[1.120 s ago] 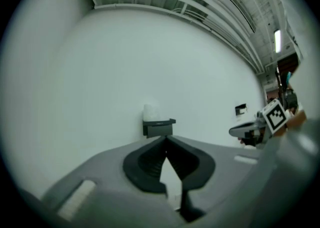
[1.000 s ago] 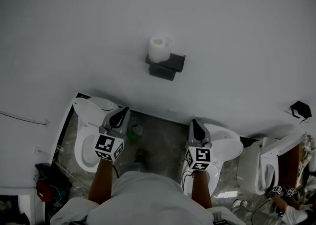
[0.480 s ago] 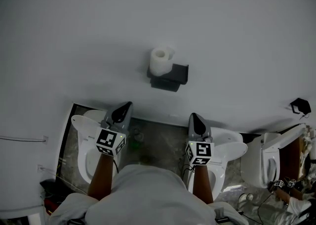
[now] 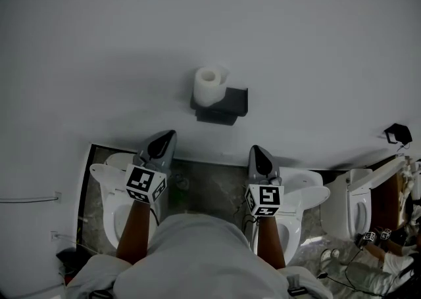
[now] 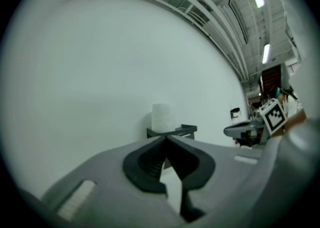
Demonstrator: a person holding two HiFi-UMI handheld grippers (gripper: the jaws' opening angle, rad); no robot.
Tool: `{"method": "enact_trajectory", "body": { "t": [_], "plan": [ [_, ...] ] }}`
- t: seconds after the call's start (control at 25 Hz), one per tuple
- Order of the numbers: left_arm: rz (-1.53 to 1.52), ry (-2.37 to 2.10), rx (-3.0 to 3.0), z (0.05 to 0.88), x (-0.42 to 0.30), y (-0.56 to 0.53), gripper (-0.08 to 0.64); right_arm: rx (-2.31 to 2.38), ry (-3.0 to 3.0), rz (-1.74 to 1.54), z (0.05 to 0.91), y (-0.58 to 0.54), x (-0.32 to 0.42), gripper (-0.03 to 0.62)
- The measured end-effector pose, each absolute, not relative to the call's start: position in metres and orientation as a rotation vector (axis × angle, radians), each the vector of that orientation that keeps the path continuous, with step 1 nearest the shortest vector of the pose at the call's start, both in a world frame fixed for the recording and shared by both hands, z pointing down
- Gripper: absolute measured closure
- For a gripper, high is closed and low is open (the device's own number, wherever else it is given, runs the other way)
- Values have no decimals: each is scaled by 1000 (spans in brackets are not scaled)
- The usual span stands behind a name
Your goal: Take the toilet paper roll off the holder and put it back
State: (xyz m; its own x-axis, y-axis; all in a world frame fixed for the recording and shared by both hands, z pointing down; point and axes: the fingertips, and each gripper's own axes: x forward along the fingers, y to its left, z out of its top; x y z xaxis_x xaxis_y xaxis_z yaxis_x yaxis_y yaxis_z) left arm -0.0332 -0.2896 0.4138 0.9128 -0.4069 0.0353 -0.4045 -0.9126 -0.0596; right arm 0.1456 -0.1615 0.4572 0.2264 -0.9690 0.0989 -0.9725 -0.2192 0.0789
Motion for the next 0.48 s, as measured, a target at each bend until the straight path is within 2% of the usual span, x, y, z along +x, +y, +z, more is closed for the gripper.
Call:
{"method": "enact_trajectory", "body": {
  "t": [0.48],
  "plan": [
    [-54,695,-3013,405,-4,-316,560,2334,-1937,47,454,-192,177,591]
  ]
}}
